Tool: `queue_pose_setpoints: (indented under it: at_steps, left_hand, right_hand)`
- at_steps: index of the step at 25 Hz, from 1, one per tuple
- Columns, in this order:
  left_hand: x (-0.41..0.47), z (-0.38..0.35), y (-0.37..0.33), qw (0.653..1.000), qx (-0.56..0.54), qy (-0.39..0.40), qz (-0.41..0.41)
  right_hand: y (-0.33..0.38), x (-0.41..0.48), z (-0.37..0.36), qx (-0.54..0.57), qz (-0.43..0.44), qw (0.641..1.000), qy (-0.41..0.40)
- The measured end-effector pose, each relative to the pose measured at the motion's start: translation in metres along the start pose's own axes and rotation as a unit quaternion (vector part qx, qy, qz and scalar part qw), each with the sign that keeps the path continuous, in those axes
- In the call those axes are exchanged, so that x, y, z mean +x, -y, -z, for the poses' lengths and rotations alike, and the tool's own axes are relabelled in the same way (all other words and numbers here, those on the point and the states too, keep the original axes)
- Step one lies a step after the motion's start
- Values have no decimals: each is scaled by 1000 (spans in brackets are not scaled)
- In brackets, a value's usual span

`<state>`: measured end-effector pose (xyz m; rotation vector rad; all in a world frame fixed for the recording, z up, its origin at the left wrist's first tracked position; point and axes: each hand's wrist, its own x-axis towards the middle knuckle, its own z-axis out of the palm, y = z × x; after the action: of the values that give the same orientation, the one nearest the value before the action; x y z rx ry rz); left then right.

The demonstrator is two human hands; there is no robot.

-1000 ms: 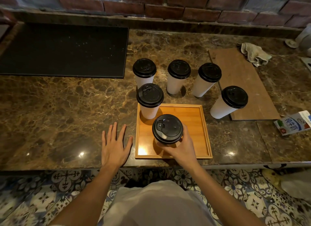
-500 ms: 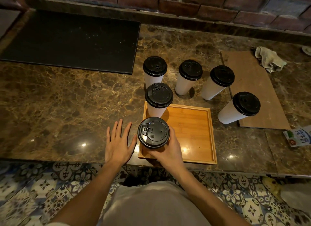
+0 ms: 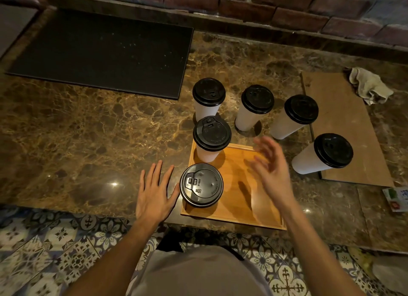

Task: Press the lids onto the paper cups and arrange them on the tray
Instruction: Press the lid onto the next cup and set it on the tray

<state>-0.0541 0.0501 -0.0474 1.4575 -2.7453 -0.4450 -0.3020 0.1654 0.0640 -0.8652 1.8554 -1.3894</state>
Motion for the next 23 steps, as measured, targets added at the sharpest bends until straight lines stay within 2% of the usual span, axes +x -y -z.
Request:
queue_pose_setpoints:
  at_steps: [4,9,14,20,23]
  left_hand:
    - [1,-2,1,1000,21,1,-5]
    - [4,-2,2,1000,26,15,-5]
    - [5,-1,1,999,35,17,-2]
    - [7,3,-3,999,19,28,17]
    - [8,5,-5,999,17,31,19]
  right_hand:
    - [41,66,-2,35,48,997,47]
    - [58,147,-42,-71,75,990,96]
    - [28,188,-66,-118,58,981,141]
    - [-3,190,-73,-64,122,983,124]
    - [-19,188,-74,-72,132,983,107]
